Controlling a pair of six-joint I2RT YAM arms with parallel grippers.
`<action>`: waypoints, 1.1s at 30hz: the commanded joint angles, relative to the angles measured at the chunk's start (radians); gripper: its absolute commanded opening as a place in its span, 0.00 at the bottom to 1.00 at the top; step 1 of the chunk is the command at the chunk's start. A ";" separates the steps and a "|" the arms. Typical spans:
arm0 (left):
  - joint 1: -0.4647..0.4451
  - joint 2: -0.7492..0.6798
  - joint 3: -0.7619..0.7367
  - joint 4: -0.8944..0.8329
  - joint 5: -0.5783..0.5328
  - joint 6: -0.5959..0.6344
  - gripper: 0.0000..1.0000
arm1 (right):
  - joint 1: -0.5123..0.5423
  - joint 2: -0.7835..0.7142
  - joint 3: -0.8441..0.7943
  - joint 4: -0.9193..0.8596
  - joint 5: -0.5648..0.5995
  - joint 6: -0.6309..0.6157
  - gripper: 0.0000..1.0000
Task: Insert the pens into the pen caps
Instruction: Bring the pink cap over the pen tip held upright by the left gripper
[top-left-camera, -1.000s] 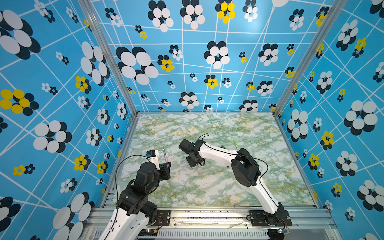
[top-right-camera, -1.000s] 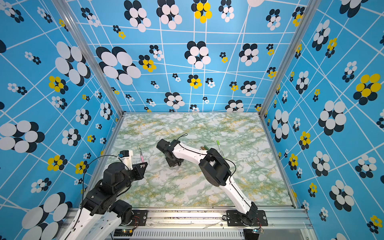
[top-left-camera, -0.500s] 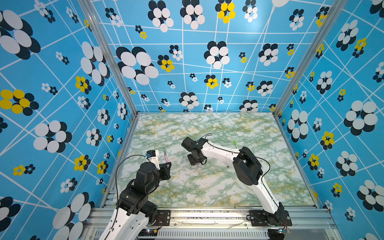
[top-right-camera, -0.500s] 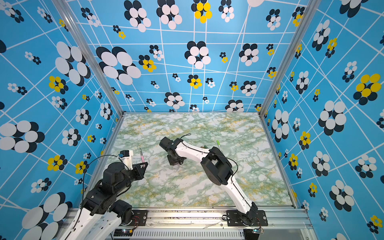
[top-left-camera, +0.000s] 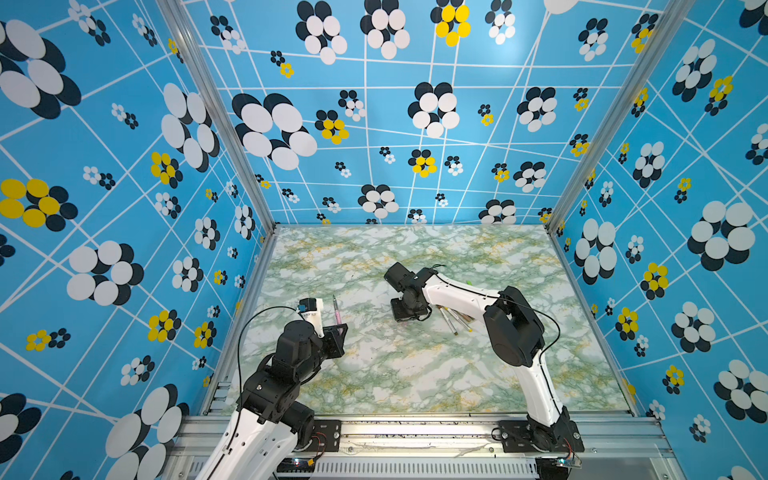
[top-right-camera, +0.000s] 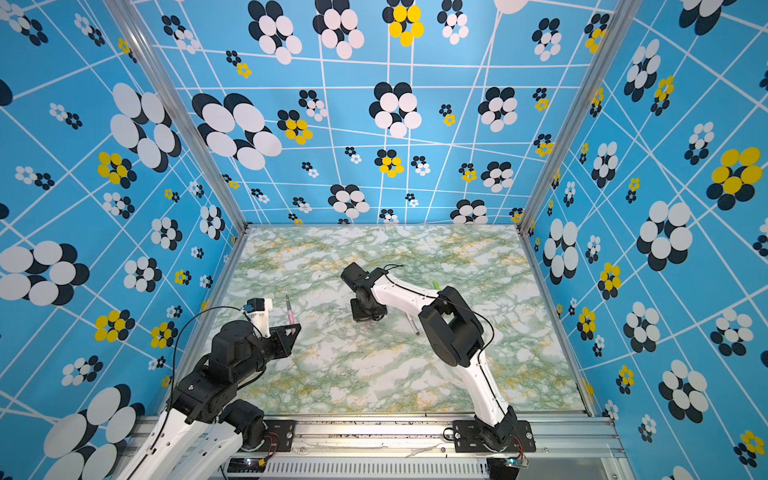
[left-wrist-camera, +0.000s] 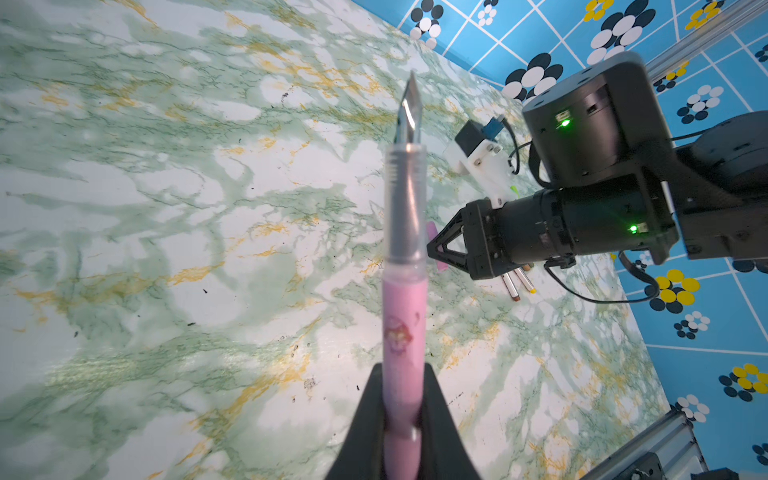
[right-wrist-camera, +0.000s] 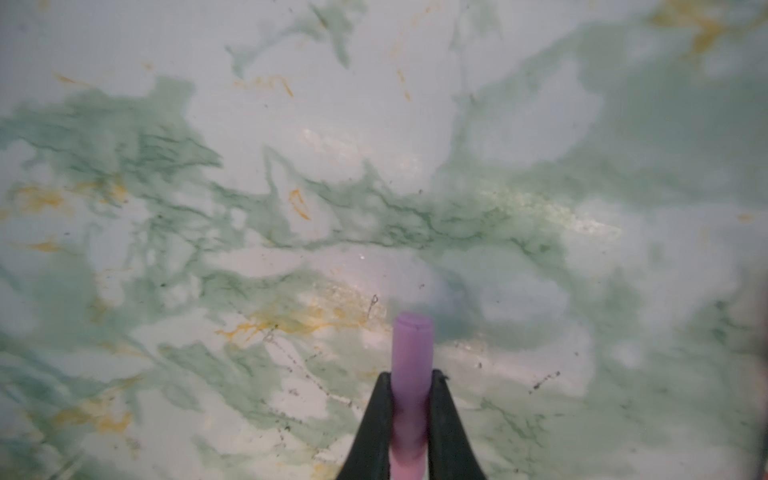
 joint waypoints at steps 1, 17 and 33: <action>0.009 0.047 -0.015 0.066 0.084 0.025 0.00 | -0.041 -0.136 -0.046 0.089 -0.090 0.049 0.12; -0.216 0.393 0.049 0.320 0.260 0.070 0.00 | -0.132 -0.447 -0.297 0.526 -0.362 0.332 0.09; -0.271 0.464 0.084 0.361 0.200 0.036 0.00 | -0.127 -0.467 -0.372 0.618 -0.458 0.398 0.07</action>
